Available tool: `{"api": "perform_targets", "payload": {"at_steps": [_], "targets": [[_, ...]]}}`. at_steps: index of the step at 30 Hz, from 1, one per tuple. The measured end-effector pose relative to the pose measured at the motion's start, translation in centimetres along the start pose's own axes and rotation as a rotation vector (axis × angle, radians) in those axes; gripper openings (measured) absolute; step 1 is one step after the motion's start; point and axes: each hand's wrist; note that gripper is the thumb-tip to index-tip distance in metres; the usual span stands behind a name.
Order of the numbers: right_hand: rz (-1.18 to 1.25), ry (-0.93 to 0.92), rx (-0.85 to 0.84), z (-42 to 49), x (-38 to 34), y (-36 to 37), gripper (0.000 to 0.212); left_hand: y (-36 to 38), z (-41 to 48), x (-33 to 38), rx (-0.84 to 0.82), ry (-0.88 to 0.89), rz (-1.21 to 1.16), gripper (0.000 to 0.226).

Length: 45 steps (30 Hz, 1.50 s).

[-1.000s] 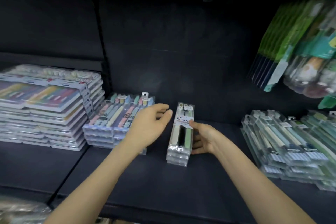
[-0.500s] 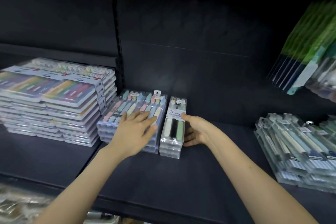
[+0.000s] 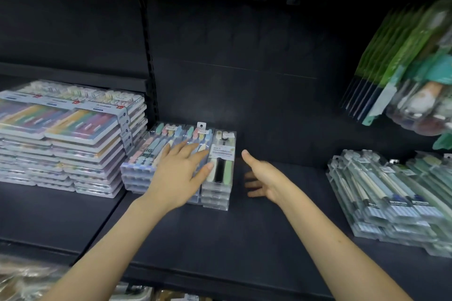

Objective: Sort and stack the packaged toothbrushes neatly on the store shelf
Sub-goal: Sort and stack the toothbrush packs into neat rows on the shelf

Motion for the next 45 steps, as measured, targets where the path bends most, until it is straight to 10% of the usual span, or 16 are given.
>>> {"api": "perform_targets", "payload": {"at_steps": [5, 12, 21, 26, 30, 34, 38, 45], "targets": [[-0.165, -0.291, 0.200, -6.1, 2.7, -5.1, 0.039, 0.6, -0.6, 5.5, 0.139, 0.166, -0.128, 0.061], [-1.000, -0.589, 0.909, -13.5, 6.9, -17.0, 0.033, 6.1, -1.2, 16.0, -0.009, 0.302, -0.245, 0.037], [-0.566, -0.289, 0.699, -13.0, 9.8, -25.1, 0.058, 12.1, -1.2, 27.1, -0.494, -0.083, -0.630, 0.060], [-0.865, -0.528, 0.991, -14.5, 10.9, -23.2, 0.031, 13.3, -0.6, 29.8, -0.858, -0.472, -0.988, 0.083], [-0.747, -0.515, 0.817, -14.5, 12.4, -22.9, 0.043, 13.6, 0.0, 31.2, -1.016, -0.565, -1.100, 0.091], [-0.851, -0.569, 0.649, -13.6, 11.8, -23.1, 0.047, 13.9, -0.1, 32.5, -0.987, -0.582, -1.113, 0.043], [-0.816, -0.588, 0.608, -13.1, 11.4, -22.3, 0.042, 14.0, 0.3, 32.2, -0.972, -0.599, -1.080, 0.043], [-0.087, -0.403, 0.487, -13.8, 11.2, -22.6, 0.041, 13.8, 2.0, 30.0, -0.969, -0.606, -1.038, 0.029]]}}
Point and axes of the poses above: each hand's wrist, its own z-axis towards the middle knuckle, its own y-axis out of the palm, x = y × z, and after that the axes turned 13 degrees about -y, right-handed
